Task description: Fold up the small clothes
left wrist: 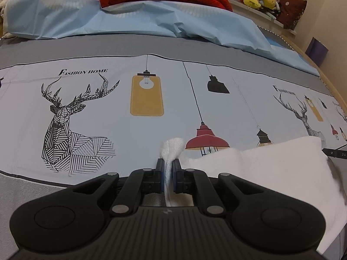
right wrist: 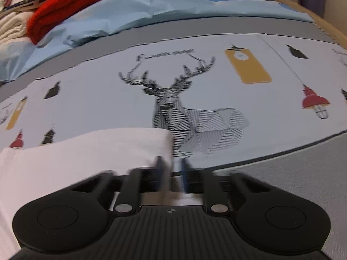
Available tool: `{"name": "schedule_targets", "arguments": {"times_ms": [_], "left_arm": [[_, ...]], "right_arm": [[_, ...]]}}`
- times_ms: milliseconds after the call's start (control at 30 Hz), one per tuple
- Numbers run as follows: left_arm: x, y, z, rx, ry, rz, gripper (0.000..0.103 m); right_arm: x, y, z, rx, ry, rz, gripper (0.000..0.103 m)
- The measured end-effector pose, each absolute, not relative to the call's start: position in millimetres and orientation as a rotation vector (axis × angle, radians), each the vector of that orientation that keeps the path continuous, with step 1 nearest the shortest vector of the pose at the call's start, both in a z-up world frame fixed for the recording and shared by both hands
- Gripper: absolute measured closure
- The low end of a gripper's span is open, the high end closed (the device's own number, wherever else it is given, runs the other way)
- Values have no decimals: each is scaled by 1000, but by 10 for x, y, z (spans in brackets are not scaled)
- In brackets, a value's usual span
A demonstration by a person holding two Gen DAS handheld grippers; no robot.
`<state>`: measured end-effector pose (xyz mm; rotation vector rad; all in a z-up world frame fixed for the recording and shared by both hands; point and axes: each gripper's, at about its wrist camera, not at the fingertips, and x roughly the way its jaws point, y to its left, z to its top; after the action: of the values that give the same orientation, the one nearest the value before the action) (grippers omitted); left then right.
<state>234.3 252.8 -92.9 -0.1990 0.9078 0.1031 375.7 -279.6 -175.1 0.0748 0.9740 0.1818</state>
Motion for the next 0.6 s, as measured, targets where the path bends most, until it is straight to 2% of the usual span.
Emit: {"name": "schedule_targets", "arguments": {"times_ms": [200,300,333,400,433,467,600], "left_arm": [[2335,2523,-925,-199,904,100,96],[2335,2524,-928,-199,910,100,96],[2335,2526,-931,-201,912,98,96],[2342,2535,-938,-208,918,98,96],[2346,2536,-940,-210,921,98,96],[2347,2537,-946,-210,923,97,96],[2348,2531,-959,-208,927,95,96]], "right_arm": [[3734,-2889,-1527,121,846,136,103],[3772,-3029,-1527,165,852,69,103],[3794,-3085,-1558,196,874,55,97],[3827,-3153,-1645,256,928,66,75],[3825,-3161,-1686,281,944,88,55],[3822,-3154,-1709,292,947,104,51],[3810,-3040,-1765,285,967,150,51]]}}
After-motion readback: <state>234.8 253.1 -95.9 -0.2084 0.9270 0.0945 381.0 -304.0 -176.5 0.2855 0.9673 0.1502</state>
